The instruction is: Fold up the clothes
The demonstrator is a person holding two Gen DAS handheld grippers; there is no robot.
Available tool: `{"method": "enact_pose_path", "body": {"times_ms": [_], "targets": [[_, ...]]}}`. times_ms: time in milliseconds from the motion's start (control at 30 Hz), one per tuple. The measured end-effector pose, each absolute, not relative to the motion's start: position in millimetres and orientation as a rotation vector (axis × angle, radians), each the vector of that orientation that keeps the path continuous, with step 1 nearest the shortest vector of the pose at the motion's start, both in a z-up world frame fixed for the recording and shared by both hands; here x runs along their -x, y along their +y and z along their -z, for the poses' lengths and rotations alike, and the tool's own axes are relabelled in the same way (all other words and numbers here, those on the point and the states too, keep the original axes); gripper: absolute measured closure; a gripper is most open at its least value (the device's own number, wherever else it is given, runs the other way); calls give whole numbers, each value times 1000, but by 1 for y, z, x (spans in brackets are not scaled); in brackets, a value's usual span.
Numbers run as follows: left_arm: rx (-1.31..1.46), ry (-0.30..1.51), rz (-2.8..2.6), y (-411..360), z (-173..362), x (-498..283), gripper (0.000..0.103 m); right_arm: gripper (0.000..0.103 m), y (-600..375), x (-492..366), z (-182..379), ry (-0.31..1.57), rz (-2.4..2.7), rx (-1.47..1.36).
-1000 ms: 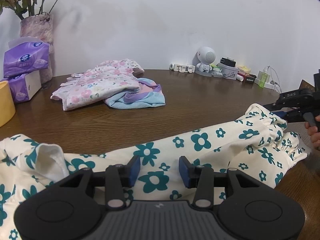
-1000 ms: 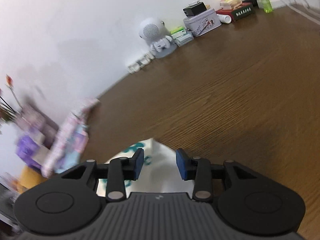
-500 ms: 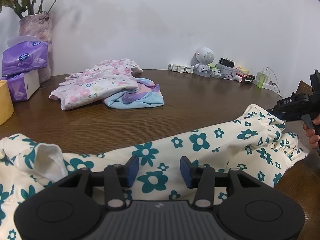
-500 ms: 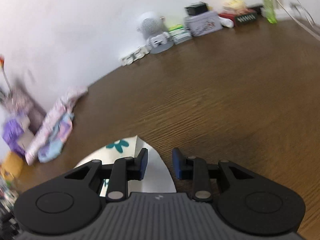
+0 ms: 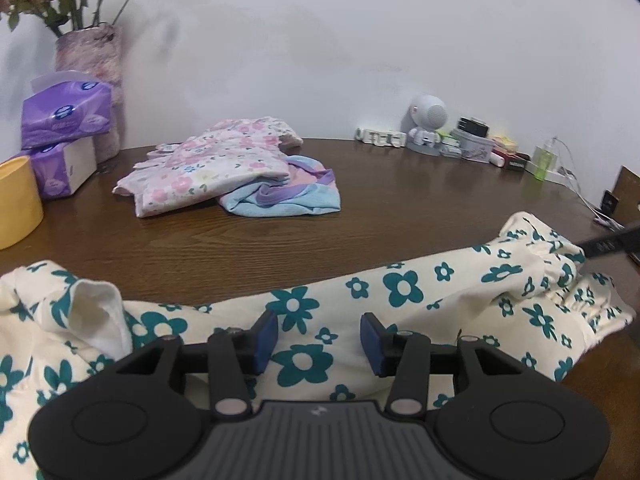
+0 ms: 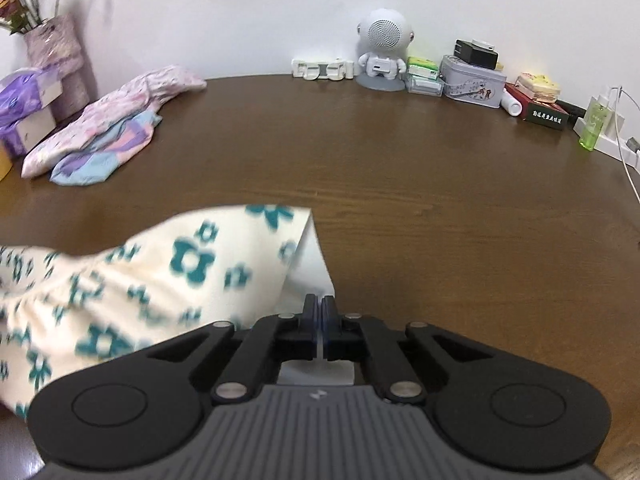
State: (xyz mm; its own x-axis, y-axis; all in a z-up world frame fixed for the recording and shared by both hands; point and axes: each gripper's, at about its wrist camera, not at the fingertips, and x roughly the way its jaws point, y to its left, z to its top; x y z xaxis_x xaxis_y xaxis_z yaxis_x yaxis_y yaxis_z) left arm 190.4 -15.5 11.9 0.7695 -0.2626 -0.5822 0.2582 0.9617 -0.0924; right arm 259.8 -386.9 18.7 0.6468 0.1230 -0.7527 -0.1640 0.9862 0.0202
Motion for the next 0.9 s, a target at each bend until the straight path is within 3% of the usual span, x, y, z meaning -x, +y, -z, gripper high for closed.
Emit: {"method": "enact_pose_path", "body": {"times_ms": [300, 433, 533, 667, 767, 900], "targets": [[18, 630, 261, -17, -12, -190, 58, 101, -380, -229, -22, 868, -189, 123], [21, 628, 265, -17, -12, -190, 57, 98, -394, -230, -33, 821, -187, 4], [21, 629, 266, -17, -12, -190, 56, 94, -402, -238, -37, 786, -182, -74], [24, 629, 270, -16, -12, -189, 56, 79, -400, -258, -25, 807, -179, -115], [28, 629, 272, -16, -12, -190, 56, 79, -394, -264, -18, 818, -185, -94], [26, 629, 273, -16, -12, -190, 55, 90, -388, -257, -17, 836, -203, -34]]}}
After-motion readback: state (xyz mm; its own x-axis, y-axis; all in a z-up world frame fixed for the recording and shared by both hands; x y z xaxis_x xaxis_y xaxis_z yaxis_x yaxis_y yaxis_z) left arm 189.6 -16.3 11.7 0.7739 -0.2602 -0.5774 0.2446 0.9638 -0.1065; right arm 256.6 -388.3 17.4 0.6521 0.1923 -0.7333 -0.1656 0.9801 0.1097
